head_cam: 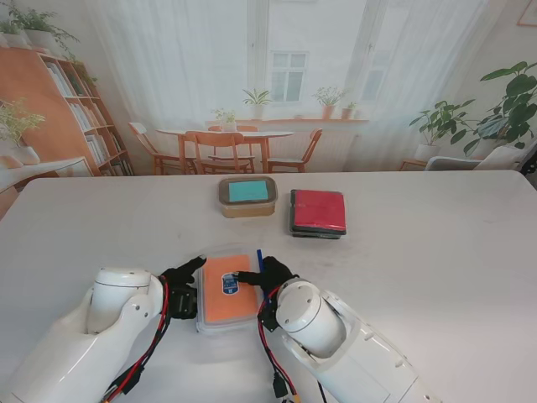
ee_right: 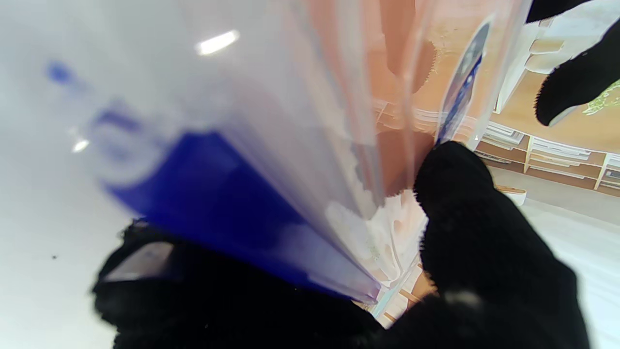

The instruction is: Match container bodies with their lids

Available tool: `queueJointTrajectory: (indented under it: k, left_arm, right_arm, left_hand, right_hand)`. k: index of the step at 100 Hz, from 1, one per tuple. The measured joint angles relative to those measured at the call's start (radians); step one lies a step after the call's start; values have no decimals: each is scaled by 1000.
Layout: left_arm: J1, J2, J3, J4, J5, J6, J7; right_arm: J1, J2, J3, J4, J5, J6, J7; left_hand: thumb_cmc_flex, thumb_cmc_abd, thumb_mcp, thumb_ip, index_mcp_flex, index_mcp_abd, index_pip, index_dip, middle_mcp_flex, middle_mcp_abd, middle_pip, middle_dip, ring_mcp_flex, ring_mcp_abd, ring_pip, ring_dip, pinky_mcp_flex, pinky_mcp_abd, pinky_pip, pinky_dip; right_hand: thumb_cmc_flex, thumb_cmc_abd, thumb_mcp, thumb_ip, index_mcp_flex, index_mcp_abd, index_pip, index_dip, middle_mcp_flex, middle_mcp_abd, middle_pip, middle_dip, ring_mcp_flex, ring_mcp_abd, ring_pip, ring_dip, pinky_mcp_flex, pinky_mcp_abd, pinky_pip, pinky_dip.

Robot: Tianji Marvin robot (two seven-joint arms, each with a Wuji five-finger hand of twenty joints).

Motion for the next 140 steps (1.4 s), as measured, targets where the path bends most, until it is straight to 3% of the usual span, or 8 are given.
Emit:
queueJointTrajectory:
  k: [35, 42, 59, 75, 112, 118, 126, 140]
  left_arm:
    - [16, -15, -13, -15, -68, 0, 84]
    - [19, -15, -15, -17, -79, 0, 91]
    - [29, -21, -28, -20, -81, 0, 85]
    - [50, -51, -61, -20, -51, 1, 62]
    - [58, -64, -66, -24, -66, 1, 81]
    - [60, -67, -69, -23, -60, 1, 79]
    - [68, -80, -84, -22, -38, 2, 66]
    - [90, -127, -123, -21, 47, 3, 28]
  right_arm:
    - [3, -1, -3, 3, 2, -2, 0]
    - [3, -1, -3, 3, 3, -2, 0]
    - [3, -2, -4, 3, 3, -2, -2]
    - [3, -2, -4, 2, 3, -2, -2]
    - [2, -2, -4, 1, 1, -1, -2]
    - [2, -2, -4, 1, 1, -1, -2]
    - [2, -2, -4, 1, 1, -1, -2]
    - [3, -2, -6, 2, 2, -2, -2]
  left_hand:
    - [1, 0, 0, 0, 0, 0, 0, 13, -8, -27, 1, 33, -5, -52, 0, 8, -8, -56, 4, -1]
    - [2, 0, 0, 13, 0, -5, 0, 14, -8, -27, 3, 42, -5, -56, 0, 8, -9, -57, 5, -1]
    - [6, 0, 0, 13, 0, -13, 0, 34, -8, -27, 8, 46, -5, -58, 0, 8, -9, -58, 8, -1]
    - [23, 0, 0, 23, 0, -17, 12, 49, -8, -26, 9, 56, -4, -58, 0, 8, -9, -58, 15, -2]
    - [32, 0, 0, 49, -1, -23, 41, 136, -7, -25, 20, 94, 26, -69, -12, 15, 24, -63, 17, -6]
    - [32, 0, 1, 49, -1, -24, 44, 148, 5, -9, 20, 104, 36, -69, -13, 20, 30, -63, 22, -5]
    - [33, 0, 1, 49, 1, -26, 58, 161, 6, -7, 31, 110, 48, -69, -14, 36, 42, -62, 31, -1]
    - [33, 0, 1, 49, 2, -25, 61, 173, 6, -6, 39, 134, 67, -66, -2, 56, 55, -57, 64, 6]
  right_hand:
    - [0, 0, 4, 0, 0, 0, -2, 0, 0, 3, 0, 0, 0, -2, 0, 0, 0, -2, 0, 0]
    - [0, 0, 4, 0, 0, 0, -2, 0, 0, 4, 0, 0, 0, -2, 0, 0, 0, -3, 0, 0]
    - [0, 0, 5, 0, 0, 0, -2, 0, 0, 5, 0, 0, 0, -2, 0, 0, 0, -3, 0, 0]
    - [0, 0, 6, 0, 0, 0, -2, 0, 0, 6, 0, 0, 0, -2, 0, 0, 0, -3, 0, 0]
    - [0, 0, 6, 0, 0, 0, -2, 0, 0, 7, 0, 0, 0, -3, 0, 0, 0, -3, 0, 0]
    - [0, 0, 6, 0, 0, 0, -2, 0, 0, 7, 0, 0, 0, -3, 0, 0, 0, -3, 0, 0]
    - [0, 0, 6, 0, 0, 0, -2, 0, 0, 7, 0, 0, 0, -3, 0, 0, 0, -3, 0, 0]
    - [0, 0, 6, 0, 0, 0, -2, 0, 0, 7, 0, 0, 0, -3, 0, 0, 0, -3, 0, 0]
